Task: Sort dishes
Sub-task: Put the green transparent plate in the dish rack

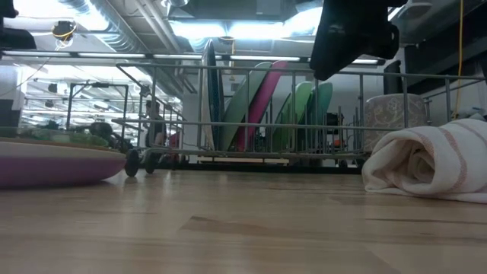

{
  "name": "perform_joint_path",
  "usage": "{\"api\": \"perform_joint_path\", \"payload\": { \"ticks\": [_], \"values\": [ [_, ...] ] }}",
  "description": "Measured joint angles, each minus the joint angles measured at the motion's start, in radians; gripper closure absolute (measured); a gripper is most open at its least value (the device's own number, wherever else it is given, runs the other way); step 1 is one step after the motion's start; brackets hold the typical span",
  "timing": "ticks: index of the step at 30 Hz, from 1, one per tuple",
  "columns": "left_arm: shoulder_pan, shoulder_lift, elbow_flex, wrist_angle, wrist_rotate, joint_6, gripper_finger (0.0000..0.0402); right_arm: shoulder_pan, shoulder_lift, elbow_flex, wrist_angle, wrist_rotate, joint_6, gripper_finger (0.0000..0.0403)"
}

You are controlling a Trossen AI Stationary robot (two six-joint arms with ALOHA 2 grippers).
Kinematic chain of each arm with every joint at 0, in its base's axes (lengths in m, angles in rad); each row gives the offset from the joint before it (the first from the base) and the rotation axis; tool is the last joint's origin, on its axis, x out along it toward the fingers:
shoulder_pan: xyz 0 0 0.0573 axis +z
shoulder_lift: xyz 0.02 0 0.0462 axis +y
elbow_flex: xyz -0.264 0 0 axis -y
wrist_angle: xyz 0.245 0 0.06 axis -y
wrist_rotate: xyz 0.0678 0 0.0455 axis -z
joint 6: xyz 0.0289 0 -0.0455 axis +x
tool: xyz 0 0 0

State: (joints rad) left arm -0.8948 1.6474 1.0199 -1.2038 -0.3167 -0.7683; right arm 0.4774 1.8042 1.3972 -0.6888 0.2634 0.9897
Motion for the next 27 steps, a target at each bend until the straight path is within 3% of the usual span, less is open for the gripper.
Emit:
{"api": "perform_joint_path", "payload": {
  "ticks": [19,27],
  "values": [
    [0.001,-0.005,0.08,-0.034,0.0,-0.199,0.0261,0.0,0.0,0.0,0.015,0.005,0.0,0.0329],
    [0.001,-0.005,0.092,0.096,-0.003,-0.212,0.0261,0.0,0.0,0.0,0.015,0.005,0.0,0.0329]
  ]
}}
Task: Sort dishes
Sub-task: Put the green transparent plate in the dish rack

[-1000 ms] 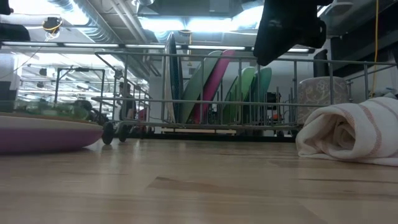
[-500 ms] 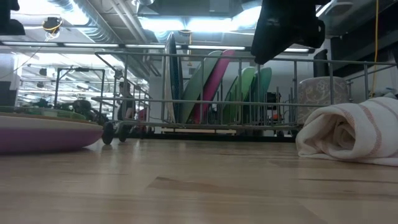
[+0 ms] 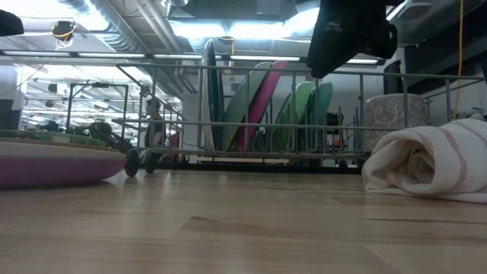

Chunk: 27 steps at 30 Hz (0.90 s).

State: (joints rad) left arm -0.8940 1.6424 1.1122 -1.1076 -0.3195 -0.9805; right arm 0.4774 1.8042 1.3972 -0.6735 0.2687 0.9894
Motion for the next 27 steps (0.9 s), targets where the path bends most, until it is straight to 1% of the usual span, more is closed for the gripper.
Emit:
{"api": "perform_joint_path", "payload": {
  "ticks": [7,12,16,22,27],
  "values": [
    [0.0,0.0,-0.013,-0.007,-0.079,-0.012,0.0261,0.0,0.0,0.0,0.0,0.0,0.0,0.0329],
    [0.001,0.0,-0.025,0.02,-0.081,-0.01,0.0261,0.0,0.0,0.0,-0.001,0.0,0.0,0.0329],
    [0.001,0.0,-0.046,0.066,-0.083,0.019,0.0261,0.0,0.0,0.0,0.0,0.0,0.0,0.0329],
    [0.008,0.0,-0.083,0.065,-0.097,-0.058,0.0261,0.0,0.0,0.0,-0.001,0.0,0.0,0.0329],
    [0.012,0.0,-0.087,0.065,-0.104,-0.061,0.0261,0.0,0.0,0.0,0.0,0.0,0.0,0.0329]
  ]
}}
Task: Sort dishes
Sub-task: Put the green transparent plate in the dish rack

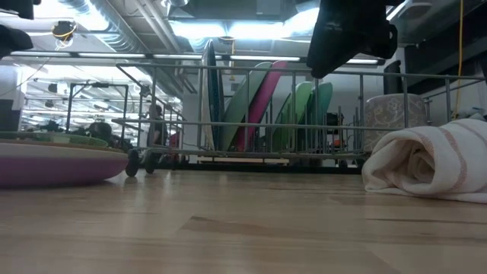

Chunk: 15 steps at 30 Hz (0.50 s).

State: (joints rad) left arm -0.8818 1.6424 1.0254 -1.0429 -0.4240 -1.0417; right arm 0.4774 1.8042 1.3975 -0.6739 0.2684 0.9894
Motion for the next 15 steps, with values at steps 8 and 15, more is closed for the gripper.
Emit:
{"api": "perform_joint_path", "payload": {
  "ticks": [8,15],
  "values": [
    [0.0,0.0,-0.001,0.0,-0.003,-0.022,0.0261,0.0,0.0,0.0,0.0,0.0,0.0,0.0329],
    [0.0,0.0,-0.001,-0.002,-0.003,-0.051,0.0264,0.0,0.0,0.0,0.0,0.0,0.0,0.0329]
  ]
}}
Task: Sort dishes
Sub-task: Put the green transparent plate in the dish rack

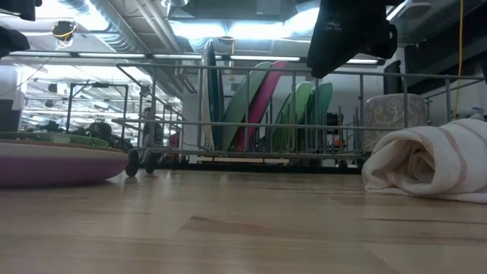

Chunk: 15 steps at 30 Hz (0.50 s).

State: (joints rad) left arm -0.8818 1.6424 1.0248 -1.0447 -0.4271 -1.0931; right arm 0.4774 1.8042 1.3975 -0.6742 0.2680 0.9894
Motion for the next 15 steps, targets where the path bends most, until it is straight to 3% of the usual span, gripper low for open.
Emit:
{"api": "perform_joint_path", "payload": {
  "ticks": [15],
  "values": [
    [0.0,0.0,-0.002,-0.002,0.0,-0.012,0.0386,0.0,0.0,0.0,0.0,0.0,0.0,0.0329]
  ]
}}
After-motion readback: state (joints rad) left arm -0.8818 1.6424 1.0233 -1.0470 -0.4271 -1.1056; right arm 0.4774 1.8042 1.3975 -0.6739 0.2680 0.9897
